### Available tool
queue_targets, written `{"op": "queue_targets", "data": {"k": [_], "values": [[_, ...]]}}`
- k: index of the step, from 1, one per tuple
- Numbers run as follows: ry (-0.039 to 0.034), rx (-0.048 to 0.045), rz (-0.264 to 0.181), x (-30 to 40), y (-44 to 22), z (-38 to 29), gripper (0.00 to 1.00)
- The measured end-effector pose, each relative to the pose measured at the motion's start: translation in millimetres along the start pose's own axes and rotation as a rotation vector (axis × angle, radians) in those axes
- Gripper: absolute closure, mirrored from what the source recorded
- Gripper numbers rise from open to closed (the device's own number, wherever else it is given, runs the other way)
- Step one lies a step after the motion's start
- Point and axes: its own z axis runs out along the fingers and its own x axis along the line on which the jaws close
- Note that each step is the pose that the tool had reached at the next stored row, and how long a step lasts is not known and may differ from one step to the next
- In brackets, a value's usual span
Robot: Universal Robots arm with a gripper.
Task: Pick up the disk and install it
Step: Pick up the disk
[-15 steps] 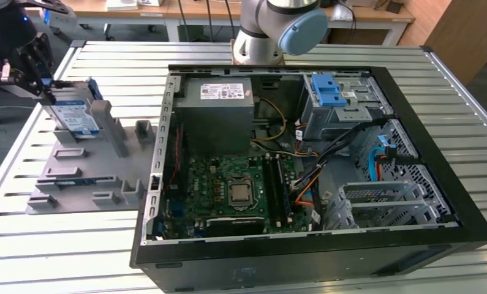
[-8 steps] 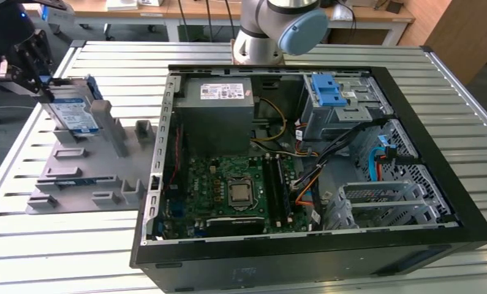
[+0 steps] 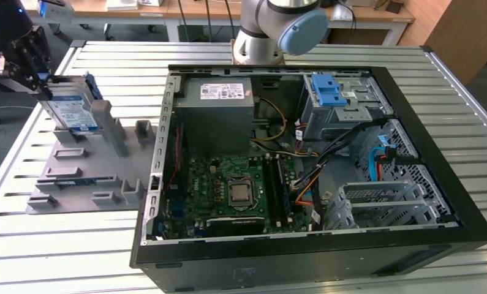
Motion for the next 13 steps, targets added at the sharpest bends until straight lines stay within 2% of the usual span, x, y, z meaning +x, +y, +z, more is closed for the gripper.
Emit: {"op": "queue_targets", "data": {"k": [13], "values": [[0.0000,-0.0001,0.000,-0.2,0.1,-4.9,0.64]]}}
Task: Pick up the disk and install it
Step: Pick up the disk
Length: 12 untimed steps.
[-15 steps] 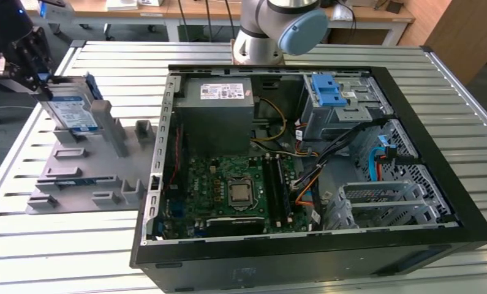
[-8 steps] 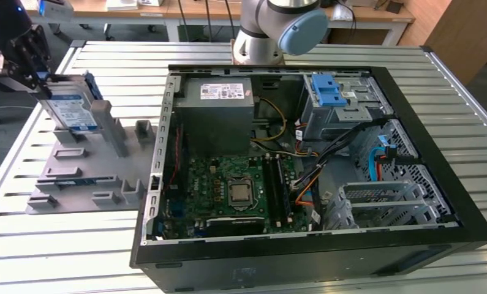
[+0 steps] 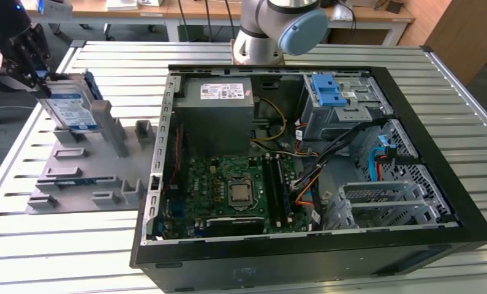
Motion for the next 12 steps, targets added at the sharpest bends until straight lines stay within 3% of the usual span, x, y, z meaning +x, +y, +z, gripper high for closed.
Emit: {"op": "queue_targets", "data": {"k": [12], "values": [[0.0000,0.0000,0.000,-0.1,0.1,-3.3,0.64]]}}
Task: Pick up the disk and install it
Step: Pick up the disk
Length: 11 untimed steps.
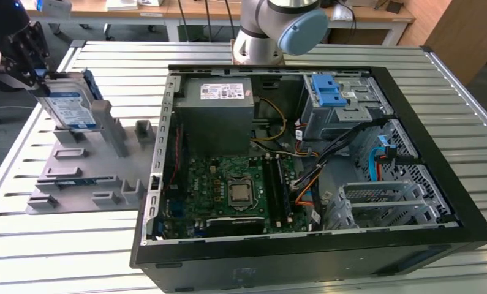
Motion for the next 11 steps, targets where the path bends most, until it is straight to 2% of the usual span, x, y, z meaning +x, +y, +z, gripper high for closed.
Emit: {"op": "queue_targets", "data": {"k": [11], "values": [[0.0000,0.0000,0.000,-0.1,0.1,-2.5,0.64]]}}
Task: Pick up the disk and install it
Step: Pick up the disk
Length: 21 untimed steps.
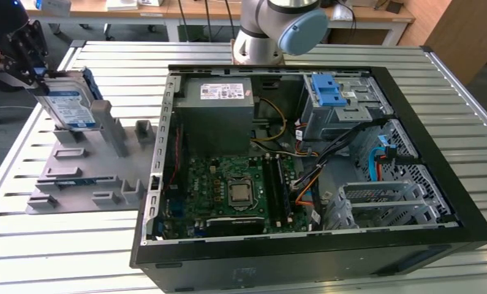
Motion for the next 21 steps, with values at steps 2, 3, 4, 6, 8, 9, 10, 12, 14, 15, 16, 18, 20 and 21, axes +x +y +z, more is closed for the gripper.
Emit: {"op": "queue_targets", "data": {"k": [2,3,4,6,8,9,10,12,14,15,16,18,20,21], "values": [[0.0000,0.0000,0.000,0.0,0.0,-0.4,0.64],[0.0000,0.0000,0.000,0.0,0.0,-0.7,0.64],[0.0000,0.0000,0.000,0.0,0.0,-0.9,0.64],[0.0000,0.0000,0.000,-0.1,0.0,-1.4,0.64],[0.0000,-0.0001,0.000,-0.1,0.1,-1.9,0.64],[0.0000,0.0000,0.000,-0.1,0.0,-2.1,0.64],[0.0000,-0.0001,0.000,-0.1,0.1,-2.5,0.64],[0.0000,-0.0001,0.000,-0.1,0.1,-3.1,0.64],[0.0000,0.0000,0.000,-0.2,0.1,-3.7,0.64],[0.0000,0.0000,0.000,-0.2,0.1,-4.1,0.64],[0.0000,0.0000,0.000,-0.2,0.1,-4.4,0.64],[0.0000,0.0000,0.000,-0.2,0.1,-5.0,0.64],[0.0000,-0.0001,0.000,-0.2,0.1,-5.7,0.64],[0.0000,0.0000,0.000,-0.2,0.1,-6.0,0.64]]}}
